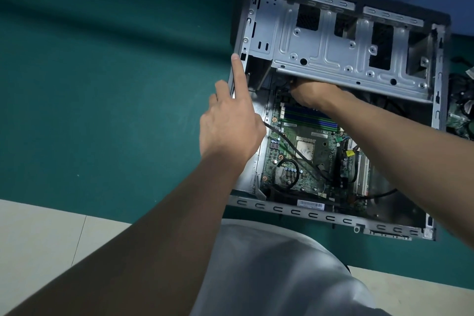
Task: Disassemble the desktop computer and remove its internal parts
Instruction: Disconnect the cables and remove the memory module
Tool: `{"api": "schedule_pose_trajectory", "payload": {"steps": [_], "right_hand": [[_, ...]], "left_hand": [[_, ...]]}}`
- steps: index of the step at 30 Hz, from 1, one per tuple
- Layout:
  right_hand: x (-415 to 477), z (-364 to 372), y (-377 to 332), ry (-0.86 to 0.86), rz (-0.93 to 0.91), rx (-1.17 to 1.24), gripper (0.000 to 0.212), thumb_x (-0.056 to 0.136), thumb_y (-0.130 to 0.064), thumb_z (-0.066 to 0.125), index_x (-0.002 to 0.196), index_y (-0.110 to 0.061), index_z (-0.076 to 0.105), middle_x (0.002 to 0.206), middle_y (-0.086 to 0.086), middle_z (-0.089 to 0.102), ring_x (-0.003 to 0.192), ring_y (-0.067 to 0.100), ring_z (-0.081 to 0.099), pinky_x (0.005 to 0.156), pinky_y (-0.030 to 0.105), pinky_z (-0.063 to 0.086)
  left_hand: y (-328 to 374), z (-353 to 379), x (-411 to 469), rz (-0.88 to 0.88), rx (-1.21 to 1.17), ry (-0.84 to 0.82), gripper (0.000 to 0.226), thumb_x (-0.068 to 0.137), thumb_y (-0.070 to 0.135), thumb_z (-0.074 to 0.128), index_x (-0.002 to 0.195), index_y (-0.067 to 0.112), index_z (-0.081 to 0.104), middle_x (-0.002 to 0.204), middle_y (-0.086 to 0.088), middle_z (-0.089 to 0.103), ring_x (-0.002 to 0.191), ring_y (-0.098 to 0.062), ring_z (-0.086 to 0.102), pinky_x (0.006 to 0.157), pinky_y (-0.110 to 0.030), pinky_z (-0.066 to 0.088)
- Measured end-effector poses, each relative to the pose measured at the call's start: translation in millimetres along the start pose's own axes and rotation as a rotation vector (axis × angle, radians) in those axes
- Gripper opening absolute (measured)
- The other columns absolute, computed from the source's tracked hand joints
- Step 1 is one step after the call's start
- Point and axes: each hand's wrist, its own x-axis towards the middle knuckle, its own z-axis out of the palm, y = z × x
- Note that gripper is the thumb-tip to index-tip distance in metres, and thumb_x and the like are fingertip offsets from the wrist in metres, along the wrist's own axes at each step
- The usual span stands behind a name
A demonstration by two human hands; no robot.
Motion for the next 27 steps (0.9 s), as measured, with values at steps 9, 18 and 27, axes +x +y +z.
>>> {"api": "schedule_pose_trajectory", "payload": {"steps": [9, 18, 27], "right_hand": [[0.1, -0.8, -0.4, 0.021, -0.133, -0.03, 0.018, 0.1, -0.01, 0.037, 0.104, -0.012, 0.054, 0.087, 0.009, 0.056, 0.07, 0.02, 0.053, 0.058, 0.024, 0.039], [-4.7, -2.2, 1.8, -0.007, -0.162, -0.05, 0.02, 0.103, -0.018, 0.033, 0.108, -0.013, 0.051, 0.102, 0.011, 0.058, 0.081, 0.021, 0.052, 0.074, 0.031, 0.04], [-12.3, -4.6, -5.5, 0.059, -0.123, -0.027, 0.017, 0.101, -0.013, 0.035, 0.097, -0.009, 0.051, 0.07, 0.006, 0.049, 0.053, 0.013, 0.04, 0.046, 0.021, 0.027]], "left_hand": [[0.5, 0.0, 0.2, -0.003, 0.008, 0.002, 0.095, 0.085, 0.025, 0.054, 0.154, 0.019, -0.011, 0.115, -0.011, 0.046, 0.079, -0.021, 0.041, 0.062, -0.035, 0.032], [0.4, -0.1, 0.4, -0.008, 0.005, 0.012, 0.093, 0.086, 0.025, 0.052, 0.154, 0.02, -0.011, 0.113, -0.011, 0.046, 0.078, -0.022, 0.041, 0.061, -0.036, 0.031], [0.5, 1.0, 0.9, -0.022, 0.004, 0.029, 0.092, 0.086, 0.027, 0.054, 0.154, 0.022, -0.009, 0.109, -0.01, 0.047, 0.075, -0.022, 0.042, 0.059, -0.037, 0.031]]}}
